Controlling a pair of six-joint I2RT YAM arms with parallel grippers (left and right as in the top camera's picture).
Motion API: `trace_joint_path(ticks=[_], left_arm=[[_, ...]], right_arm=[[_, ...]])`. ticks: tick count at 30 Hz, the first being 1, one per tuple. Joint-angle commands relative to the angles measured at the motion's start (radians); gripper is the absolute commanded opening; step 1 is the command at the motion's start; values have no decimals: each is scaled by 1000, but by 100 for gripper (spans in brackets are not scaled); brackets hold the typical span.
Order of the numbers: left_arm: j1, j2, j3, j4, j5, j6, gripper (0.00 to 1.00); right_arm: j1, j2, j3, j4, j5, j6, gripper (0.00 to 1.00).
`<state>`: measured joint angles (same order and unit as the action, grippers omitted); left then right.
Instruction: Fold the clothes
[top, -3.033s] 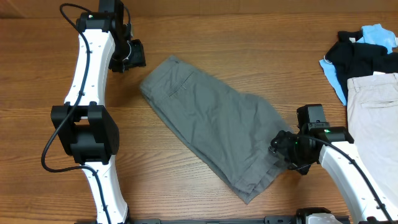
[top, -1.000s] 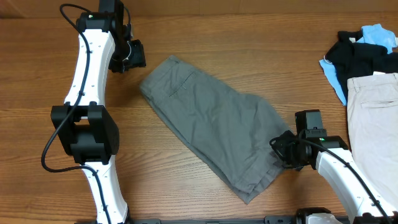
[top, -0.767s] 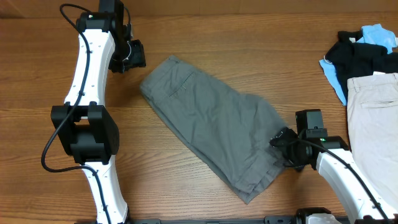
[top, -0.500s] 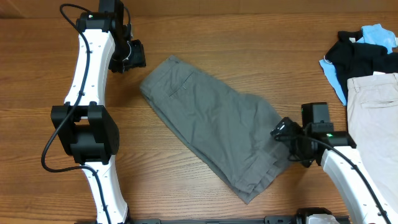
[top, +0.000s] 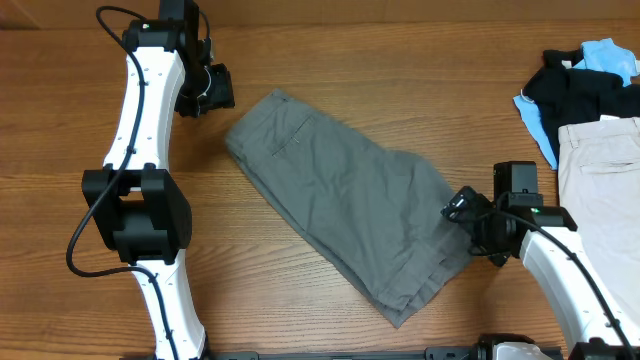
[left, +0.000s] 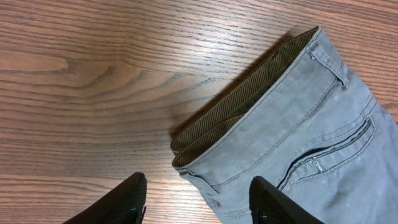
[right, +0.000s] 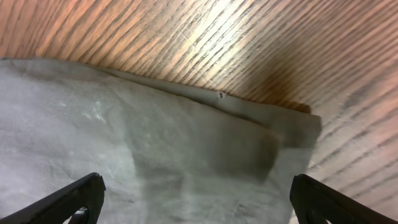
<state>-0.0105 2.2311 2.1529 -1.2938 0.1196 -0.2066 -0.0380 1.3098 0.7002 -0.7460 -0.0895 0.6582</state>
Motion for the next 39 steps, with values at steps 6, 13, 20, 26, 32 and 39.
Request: trace_joint_path(ticks=[6, 13, 20, 26, 32, 39], left_arm=[[4, -27, -5, 2, 11, 1, 57], [4, -27, -5, 3, 11, 1, 57], [4, -27, -5, 3, 11, 1, 57], [4, -27, -5, 3, 11, 1, 57], [3, -27, -5, 9, 12, 1, 57], [3, -27, -5, 5, 12, 1, 57]], right_arm=[[-3, 23, -14, 51, -28, -8, 73], [-3, 23, -15, 53, -28, -3, 62], [-4, 22, -14, 54, -8, 58, 4], [-4, -43, 19, 10, 19, 87, 4], [-3, -167, 158, -208, 139, 130, 4], [-3, -199, 262, -374, 212, 121, 4]])
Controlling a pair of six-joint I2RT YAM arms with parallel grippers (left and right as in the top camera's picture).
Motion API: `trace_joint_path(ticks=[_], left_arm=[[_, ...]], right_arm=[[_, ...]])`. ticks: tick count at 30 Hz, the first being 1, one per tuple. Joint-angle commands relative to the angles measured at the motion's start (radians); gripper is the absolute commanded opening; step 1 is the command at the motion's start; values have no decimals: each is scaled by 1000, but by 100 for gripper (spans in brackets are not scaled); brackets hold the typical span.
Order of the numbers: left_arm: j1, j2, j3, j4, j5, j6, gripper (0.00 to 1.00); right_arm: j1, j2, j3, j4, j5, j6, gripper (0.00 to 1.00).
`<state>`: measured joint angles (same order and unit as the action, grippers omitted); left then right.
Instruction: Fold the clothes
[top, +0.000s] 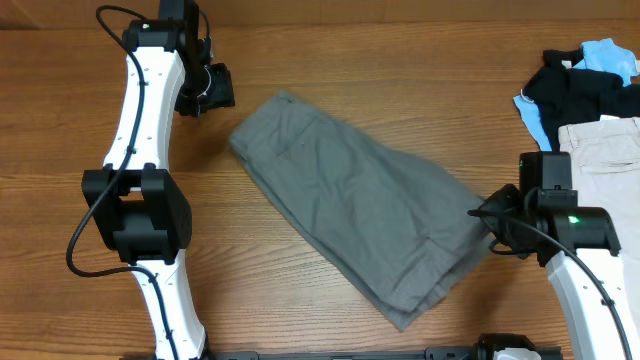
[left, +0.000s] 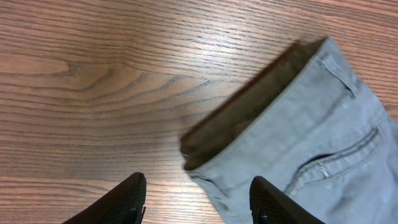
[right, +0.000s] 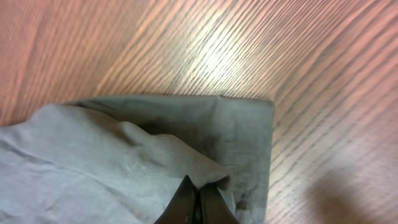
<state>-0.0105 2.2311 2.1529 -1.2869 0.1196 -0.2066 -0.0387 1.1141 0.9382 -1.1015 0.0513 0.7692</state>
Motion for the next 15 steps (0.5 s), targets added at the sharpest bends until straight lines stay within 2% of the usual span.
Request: trace_joint_path(ticks=[1, 4, 5, 6, 7, 10, 11, 13, 15], left_arm=[[3, -27, -5, -3, 12, 1, 57], [3, -27, -5, -6, 12, 1, 57], [3, -27, -5, -6, 12, 1, 57], [3, -27, -5, -6, 12, 1, 57], [3, -27, -5, -6, 12, 1, 57], [3, -27, -5, -5, 12, 1, 57], [3, -27, -5, -3, 12, 1, 57], [3, -27, -5, -2, 12, 0, 58], [3, -27, -5, -3, 12, 1, 58]], right_arm=[[-3, -3, 24, -29, 95, 18, 4], [-3, -3, 24, -38, 121, 24, 4], [-3, -3, 24, -39, 120, 24, 6], [-3, -2, 24, -43, 121, 24, 28], [-3, 0, 24, -51, 126, 23, 40], [-3, 12, 24, -97, 153, 46, 41], [-3, 17, 24, -112, 159, 66, 48], [-3, 25, 24, -130, 155, 73, 100], [-3, 26, 24, -147, 118, 72, 100]])
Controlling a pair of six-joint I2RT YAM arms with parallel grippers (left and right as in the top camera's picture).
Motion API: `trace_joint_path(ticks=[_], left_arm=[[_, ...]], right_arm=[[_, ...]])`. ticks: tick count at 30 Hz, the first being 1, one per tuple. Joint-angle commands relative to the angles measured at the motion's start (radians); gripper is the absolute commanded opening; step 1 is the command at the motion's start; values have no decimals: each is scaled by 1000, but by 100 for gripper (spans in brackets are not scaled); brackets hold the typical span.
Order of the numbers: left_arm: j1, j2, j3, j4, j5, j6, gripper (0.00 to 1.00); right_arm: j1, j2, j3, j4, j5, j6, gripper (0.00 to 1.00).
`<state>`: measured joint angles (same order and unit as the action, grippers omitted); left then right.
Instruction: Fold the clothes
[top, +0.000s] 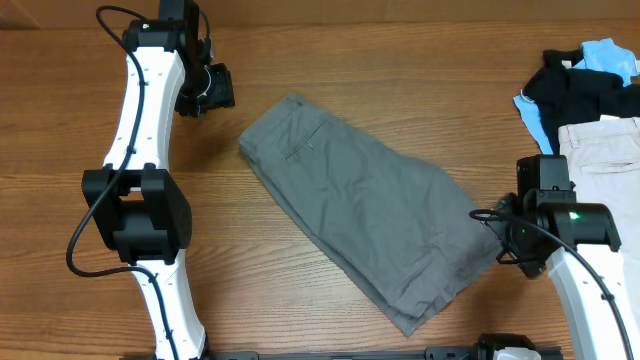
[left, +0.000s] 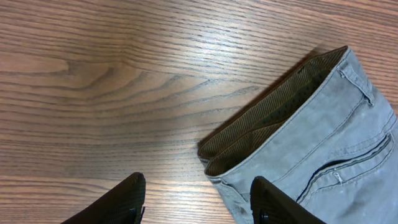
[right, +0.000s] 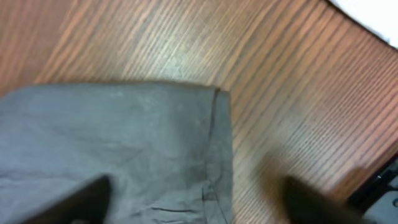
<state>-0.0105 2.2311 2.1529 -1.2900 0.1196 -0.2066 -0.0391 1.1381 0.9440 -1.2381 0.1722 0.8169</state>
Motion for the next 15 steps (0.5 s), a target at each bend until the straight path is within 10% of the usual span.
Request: trace_joint_path(ticks=[1, 15], left_arm=[[3, -27, -5, 0, 12, 1, 57], [3, -27, -5, 0, 12, 1, 58]], right_arm=[[-2, 0, 18, -16, -30, 20, 100], [133, -254, 6, -239, -388, -73, 100]])
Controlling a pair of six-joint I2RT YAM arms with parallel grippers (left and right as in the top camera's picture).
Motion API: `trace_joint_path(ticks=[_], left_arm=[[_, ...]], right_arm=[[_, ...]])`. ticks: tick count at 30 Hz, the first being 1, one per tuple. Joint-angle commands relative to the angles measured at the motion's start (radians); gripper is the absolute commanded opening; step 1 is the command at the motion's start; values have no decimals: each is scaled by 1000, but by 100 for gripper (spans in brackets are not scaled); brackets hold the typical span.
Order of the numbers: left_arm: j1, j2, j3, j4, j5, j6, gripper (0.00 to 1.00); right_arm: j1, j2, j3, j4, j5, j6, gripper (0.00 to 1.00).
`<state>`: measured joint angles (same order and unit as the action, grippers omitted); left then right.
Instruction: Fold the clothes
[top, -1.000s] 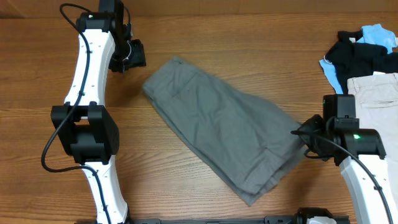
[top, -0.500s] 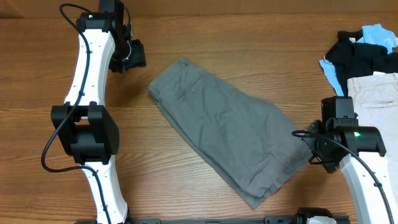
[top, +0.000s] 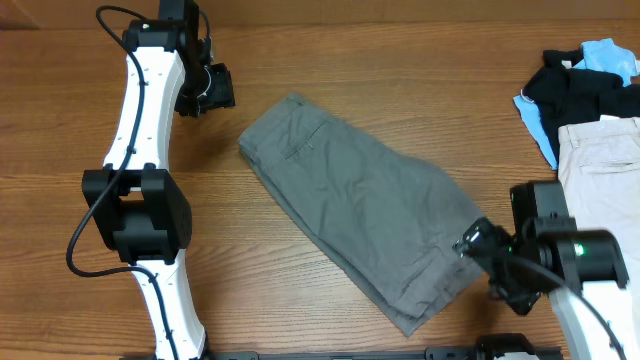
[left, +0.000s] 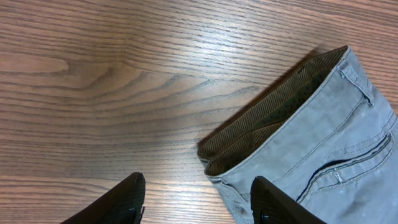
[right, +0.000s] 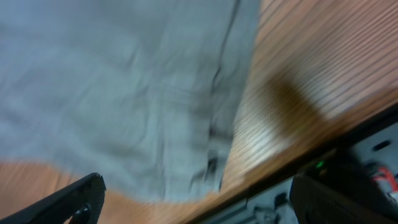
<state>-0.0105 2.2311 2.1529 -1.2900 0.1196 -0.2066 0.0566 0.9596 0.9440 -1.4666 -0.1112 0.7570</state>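
Grey shorts (top: 355, 215) lie flat on the wooden table, slanting from the waistband at upper left to the leg hems at lower right. My left gripper (top: 205, 88) hangs open just left of the waistband (left: 273, 118), with bare wood between its fingers (left: 118, 202). My right gripper (top: 470, 245) is open above the right leg hem; the right wrist view is blurred, with the grey cloth (right: 143, 93) under it and nothing held.
A heap of other clothes sits at the far right: a black garment (top: 575, 95), a light blue one (top: 608, 55) and pale beige trousers (top: 600, 165). The table's front edge (right: 298, 168) runs close behind the right gripper.
My right gripper has moved from just right of the leg hem down and left, over the hem nearer the front edge. The shorts and the left gripper have not moved.
My right gripper first hung open over the leg hem. Then it was shut on that cloth and the shorts lay shifted right. Then it was open again, the shorts a little further right and flatter. Now it is lower along the hem; the left stayed open throughout.
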Motion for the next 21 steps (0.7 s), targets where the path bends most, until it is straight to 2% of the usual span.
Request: trace_joint_path(ticks=[1, 4, 8, 11, 15, 21], left_arm=[[3, -27, -5, 0, 12, 1, 58], [3, -27, -5, -5, 12, 1, 58], [3, -27, -5, -10, 12, 1, 58], [3, -27, -5, -13, 12, 1, 58], [3, -27, -5, -13, 12, 1, 58], [3, -27, -5, -10, 12, 1, 59]], right_arm=[[53, -106, 2, -17, -132, -13, 100], [98, -195, -32, -19, -220, -13, 99], [128, -258, -108, -8, -235, 23, 99], [135, -269, -188, 28, -245, 63, 99], [135, -269, -326, 160, -337, 59, 96], [135, -269, -440, 244, -335, 89, 93]])
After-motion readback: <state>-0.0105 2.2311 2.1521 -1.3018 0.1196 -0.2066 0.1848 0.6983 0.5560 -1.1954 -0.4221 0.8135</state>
